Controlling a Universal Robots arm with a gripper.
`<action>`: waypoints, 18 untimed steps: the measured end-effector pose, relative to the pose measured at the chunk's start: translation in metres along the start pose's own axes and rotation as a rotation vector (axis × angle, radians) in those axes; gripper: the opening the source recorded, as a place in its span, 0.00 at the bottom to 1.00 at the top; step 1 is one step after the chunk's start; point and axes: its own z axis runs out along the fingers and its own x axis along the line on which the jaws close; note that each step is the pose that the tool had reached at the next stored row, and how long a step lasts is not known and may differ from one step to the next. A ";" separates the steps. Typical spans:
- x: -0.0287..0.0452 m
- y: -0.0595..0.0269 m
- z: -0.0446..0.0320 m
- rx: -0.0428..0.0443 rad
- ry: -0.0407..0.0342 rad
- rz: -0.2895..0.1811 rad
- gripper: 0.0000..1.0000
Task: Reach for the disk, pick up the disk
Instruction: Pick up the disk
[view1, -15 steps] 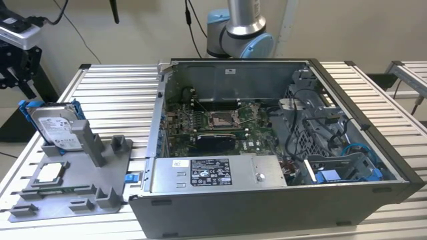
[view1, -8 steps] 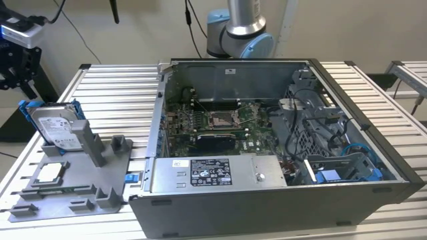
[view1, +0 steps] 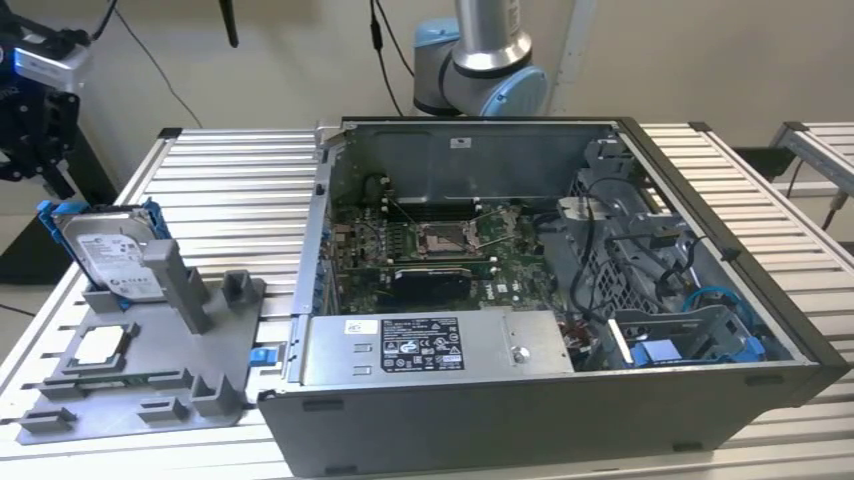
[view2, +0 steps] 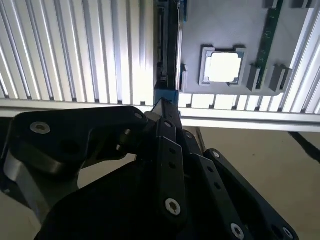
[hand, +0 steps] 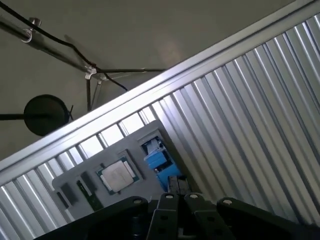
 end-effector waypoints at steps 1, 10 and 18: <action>0.0000 0.0000 0.0002 -0.0009 -0.0001 -0.018 0.00; 0.0001 0.0000 0.0016 -0.0068 -0.0017 -0.181 0.00; 0.0002 0.0000 0.0025 -0.0139 -0.0022 -0.314 0.00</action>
